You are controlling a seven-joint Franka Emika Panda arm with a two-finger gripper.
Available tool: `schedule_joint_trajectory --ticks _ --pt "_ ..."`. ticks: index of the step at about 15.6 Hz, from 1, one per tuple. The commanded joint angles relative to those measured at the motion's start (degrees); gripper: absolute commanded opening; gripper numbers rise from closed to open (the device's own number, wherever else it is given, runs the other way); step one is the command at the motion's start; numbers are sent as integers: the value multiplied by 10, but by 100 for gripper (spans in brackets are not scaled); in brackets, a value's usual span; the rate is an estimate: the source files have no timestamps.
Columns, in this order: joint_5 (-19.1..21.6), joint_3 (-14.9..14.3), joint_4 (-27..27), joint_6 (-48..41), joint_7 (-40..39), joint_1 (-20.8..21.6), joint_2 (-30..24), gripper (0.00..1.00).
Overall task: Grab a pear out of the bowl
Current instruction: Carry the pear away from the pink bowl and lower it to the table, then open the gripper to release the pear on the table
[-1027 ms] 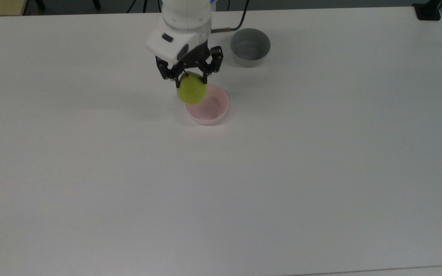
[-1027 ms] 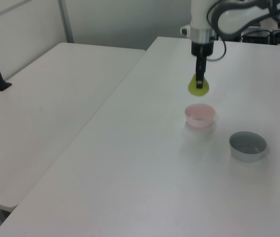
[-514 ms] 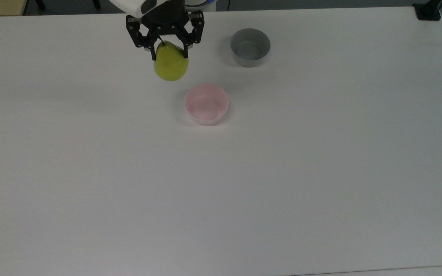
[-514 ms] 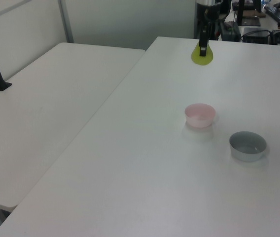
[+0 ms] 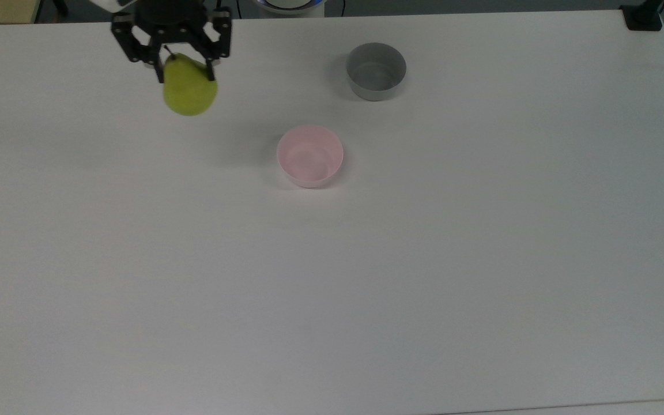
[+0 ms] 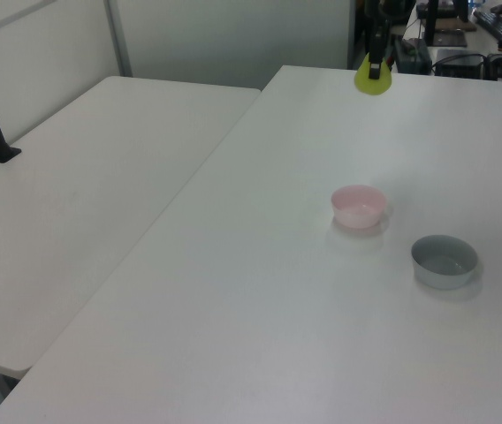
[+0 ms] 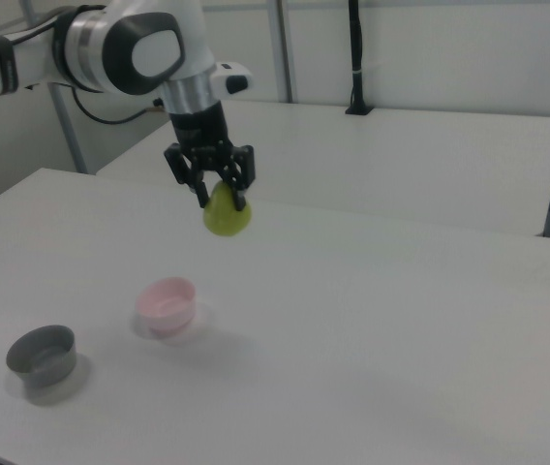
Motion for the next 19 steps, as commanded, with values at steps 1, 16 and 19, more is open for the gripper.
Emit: schedule_joint_trajectory --ticks 1,16,19 --pt "10 -3 13 -8 -73 -39 25 0" --pt "-9 -5 -48 190 -121 -117 167 0" --pt "-15 -4 -55 204 -117 -118 176 0"
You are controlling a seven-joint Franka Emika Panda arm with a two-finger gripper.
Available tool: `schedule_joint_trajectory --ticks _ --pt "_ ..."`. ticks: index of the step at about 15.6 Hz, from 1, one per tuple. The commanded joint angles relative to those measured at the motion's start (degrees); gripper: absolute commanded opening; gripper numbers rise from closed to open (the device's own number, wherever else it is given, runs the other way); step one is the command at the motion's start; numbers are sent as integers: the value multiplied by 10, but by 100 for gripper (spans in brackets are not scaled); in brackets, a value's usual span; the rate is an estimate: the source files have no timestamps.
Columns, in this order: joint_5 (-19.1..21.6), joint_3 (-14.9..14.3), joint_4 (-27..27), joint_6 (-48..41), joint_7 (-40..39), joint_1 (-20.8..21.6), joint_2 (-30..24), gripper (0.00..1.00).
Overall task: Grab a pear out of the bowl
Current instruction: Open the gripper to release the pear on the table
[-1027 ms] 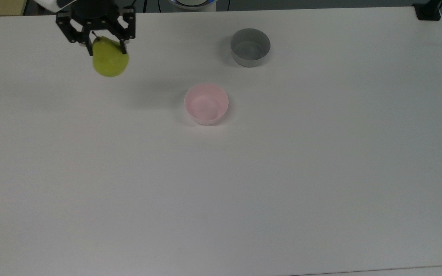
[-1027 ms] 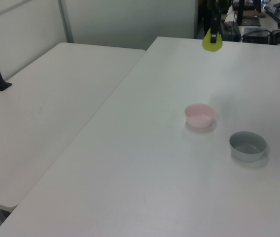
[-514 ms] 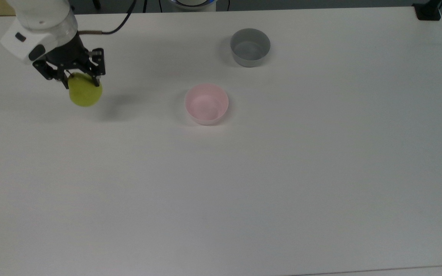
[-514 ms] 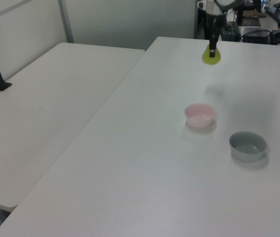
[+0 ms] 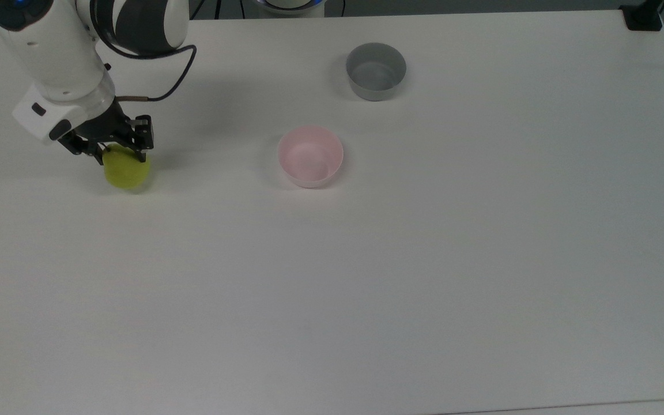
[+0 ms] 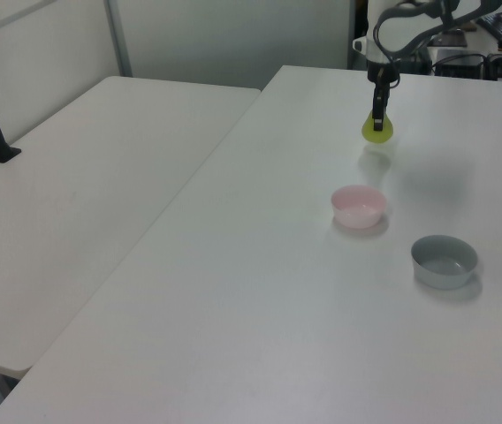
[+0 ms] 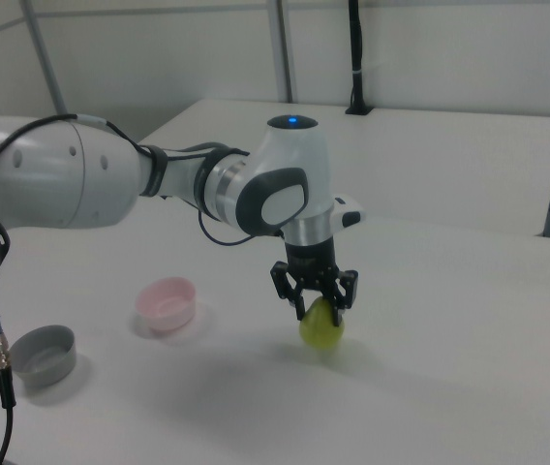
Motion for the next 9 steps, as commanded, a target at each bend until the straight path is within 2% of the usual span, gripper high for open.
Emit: schedule_joint_trajectory --ticks 1,2,3,4,6,7,8,9 --pt "-9 -1 -15 22 -5 1 2 0" --pt "-9 -1 -16 22 -4 1 3 1" --pt "-8 -1 -16 21 -4 1 3 12" --pt "-7 -1 -16 21 -3 -2 3 46" --pt "-7 -1 -15 20 -2 -6 2 66" --pt "-6 -1 -15 16 -1 -6 -1 85" --pt "-6 -1 -14 13 1 -5 -5 100" --pt "-6 -1 -12 7 6 -5 -11 100"
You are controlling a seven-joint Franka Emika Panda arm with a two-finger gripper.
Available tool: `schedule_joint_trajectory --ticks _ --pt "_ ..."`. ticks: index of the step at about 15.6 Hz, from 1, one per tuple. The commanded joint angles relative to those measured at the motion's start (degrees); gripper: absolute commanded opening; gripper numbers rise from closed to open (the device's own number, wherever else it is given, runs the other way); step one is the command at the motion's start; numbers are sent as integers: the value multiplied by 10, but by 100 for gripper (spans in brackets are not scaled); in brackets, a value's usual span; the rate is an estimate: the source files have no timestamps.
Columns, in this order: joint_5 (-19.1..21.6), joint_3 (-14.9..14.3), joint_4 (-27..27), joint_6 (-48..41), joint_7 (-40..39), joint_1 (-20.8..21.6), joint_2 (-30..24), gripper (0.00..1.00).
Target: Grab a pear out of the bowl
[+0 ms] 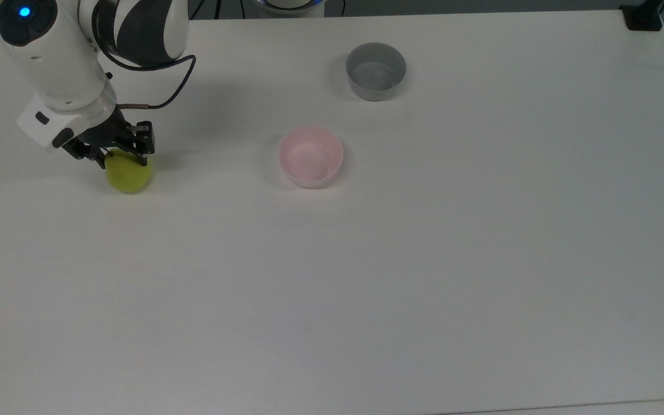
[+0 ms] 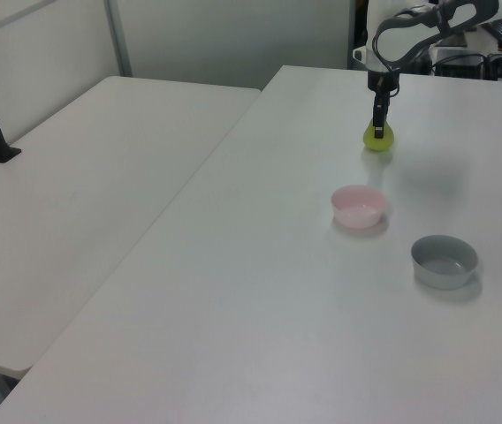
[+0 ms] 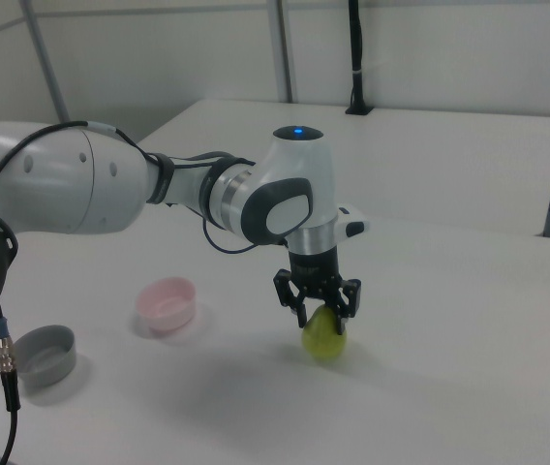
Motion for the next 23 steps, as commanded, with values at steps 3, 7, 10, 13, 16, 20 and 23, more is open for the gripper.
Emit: schedule_joint_trajectory --ticks 3,7,10,13,16,20,23 --pt "-4 -1 -6 -30 58 7 -60 100" --pt "0 5 13 -105 117 30 -127 100" --pt "3 0 23 -183 149 66 -189 100" --pt "3 -2 23 -229 170 105 -240 100" --pt "5 -13 22 -267 213 151 -266 100" --pt "42 -30 21 -260 212 201 -266 100" --pt "45 -30 15 -236 200 205 -258 100"
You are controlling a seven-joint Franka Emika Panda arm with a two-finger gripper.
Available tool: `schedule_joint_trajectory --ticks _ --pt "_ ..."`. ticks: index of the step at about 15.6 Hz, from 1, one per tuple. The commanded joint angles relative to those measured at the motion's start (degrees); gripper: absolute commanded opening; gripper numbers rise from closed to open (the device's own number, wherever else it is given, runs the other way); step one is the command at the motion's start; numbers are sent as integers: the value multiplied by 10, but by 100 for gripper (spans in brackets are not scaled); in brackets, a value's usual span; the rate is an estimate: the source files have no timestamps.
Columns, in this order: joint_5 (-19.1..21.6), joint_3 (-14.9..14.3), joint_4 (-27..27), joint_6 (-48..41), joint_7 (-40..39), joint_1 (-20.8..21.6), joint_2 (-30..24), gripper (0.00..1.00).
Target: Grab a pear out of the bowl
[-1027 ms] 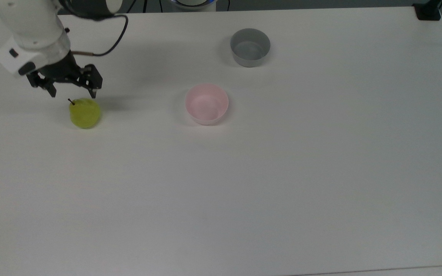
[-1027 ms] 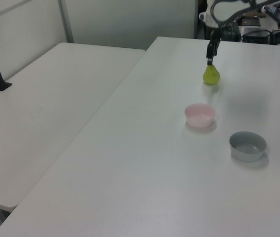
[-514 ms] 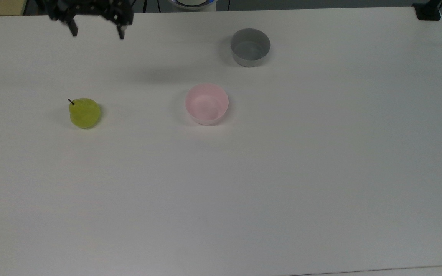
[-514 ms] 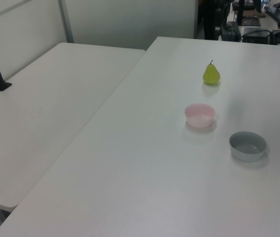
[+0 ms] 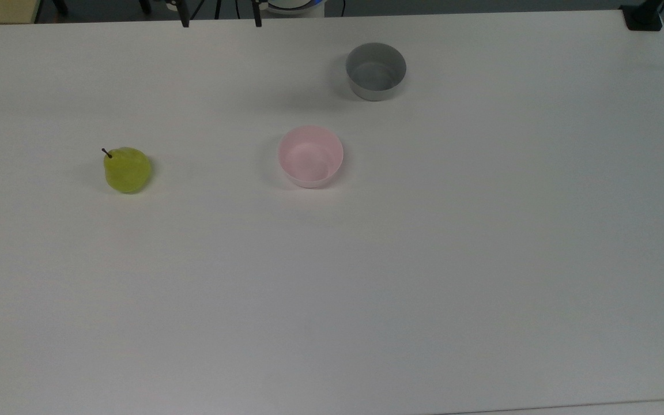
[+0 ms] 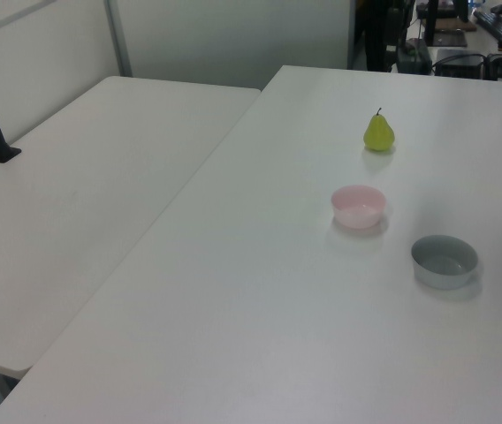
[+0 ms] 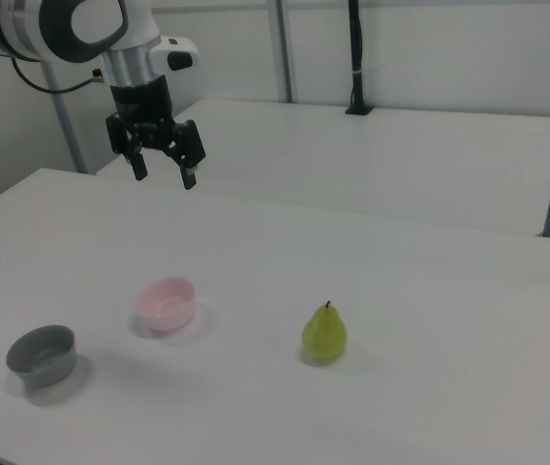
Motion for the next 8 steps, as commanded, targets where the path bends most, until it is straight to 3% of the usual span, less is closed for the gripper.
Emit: schedule_joint_trajectory --ticks 1,8 --pt "14 -16 -18 31 -10 16 -1 100" --pt "16 -14 -15 36 -4 16 1 100"
